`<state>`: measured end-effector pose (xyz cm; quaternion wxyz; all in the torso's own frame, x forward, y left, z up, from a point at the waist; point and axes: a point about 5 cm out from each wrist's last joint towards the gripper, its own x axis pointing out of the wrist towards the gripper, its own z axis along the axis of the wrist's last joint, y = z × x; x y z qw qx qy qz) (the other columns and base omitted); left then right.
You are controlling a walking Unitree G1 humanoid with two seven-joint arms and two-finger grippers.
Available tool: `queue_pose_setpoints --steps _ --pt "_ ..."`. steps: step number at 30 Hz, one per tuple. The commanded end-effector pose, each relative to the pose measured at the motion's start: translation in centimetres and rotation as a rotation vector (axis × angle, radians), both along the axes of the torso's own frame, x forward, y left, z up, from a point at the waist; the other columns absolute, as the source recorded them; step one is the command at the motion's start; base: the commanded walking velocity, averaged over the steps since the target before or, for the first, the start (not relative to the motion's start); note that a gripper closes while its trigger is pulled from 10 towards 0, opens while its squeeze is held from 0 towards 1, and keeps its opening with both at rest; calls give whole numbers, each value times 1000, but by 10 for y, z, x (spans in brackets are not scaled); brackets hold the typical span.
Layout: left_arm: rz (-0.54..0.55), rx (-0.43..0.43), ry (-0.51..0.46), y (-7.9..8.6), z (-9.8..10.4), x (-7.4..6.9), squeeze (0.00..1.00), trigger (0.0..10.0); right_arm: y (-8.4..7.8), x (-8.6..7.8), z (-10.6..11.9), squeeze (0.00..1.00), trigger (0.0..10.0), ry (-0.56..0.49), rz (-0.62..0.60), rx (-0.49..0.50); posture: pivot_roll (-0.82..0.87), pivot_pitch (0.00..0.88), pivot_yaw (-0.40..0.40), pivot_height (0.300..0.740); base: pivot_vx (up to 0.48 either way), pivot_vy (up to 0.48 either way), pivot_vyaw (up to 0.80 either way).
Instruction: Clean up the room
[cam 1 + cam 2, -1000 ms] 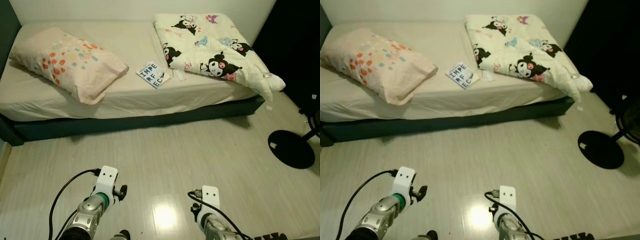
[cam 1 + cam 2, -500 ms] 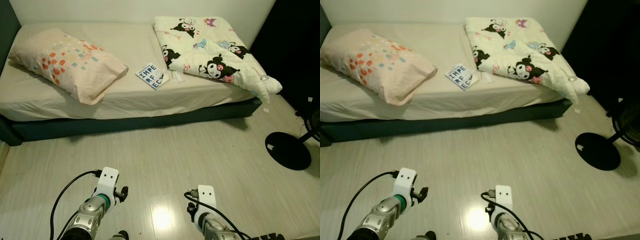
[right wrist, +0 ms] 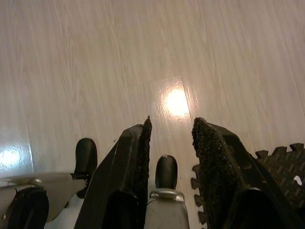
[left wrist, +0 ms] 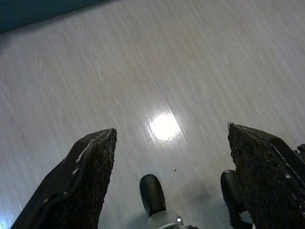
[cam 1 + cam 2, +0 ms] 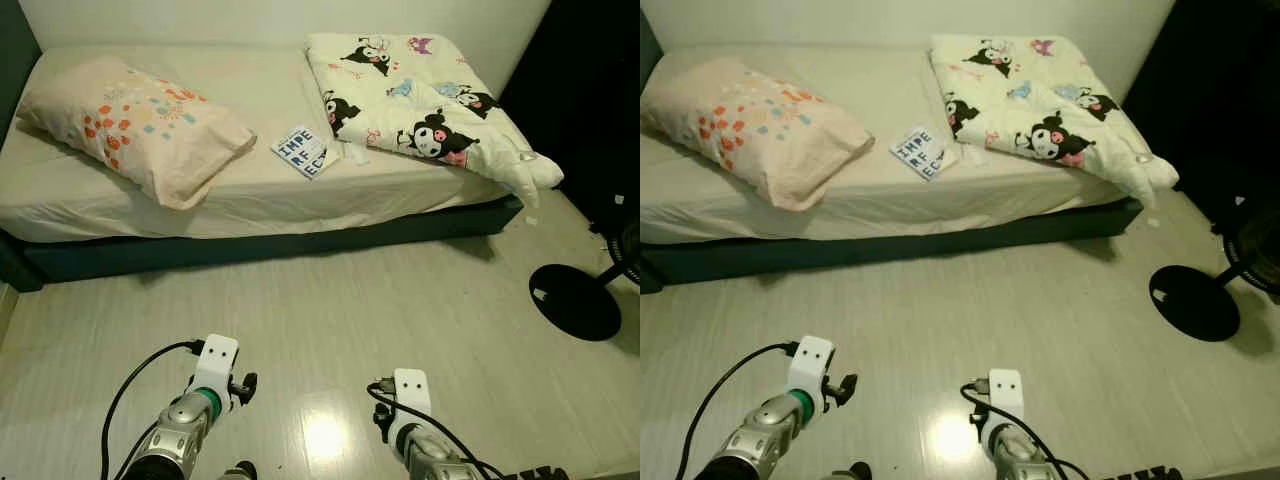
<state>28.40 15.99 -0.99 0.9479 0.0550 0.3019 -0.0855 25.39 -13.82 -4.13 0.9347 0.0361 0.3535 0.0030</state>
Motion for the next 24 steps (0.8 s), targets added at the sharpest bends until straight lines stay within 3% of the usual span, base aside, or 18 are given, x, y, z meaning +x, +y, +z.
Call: queue_pose_setpoints --steps 1,24 --pt "2 4 38 -1 -7 -6 0 10000 -4 -6 -4 0 10000 3 -32 0 151 81 -10 740 0 0 0" --pt "-8 26 30 3 -2 -1 0 10000 -1 0 1 0 10000 -32 -36 17 136 97 4 740 0 0 0"
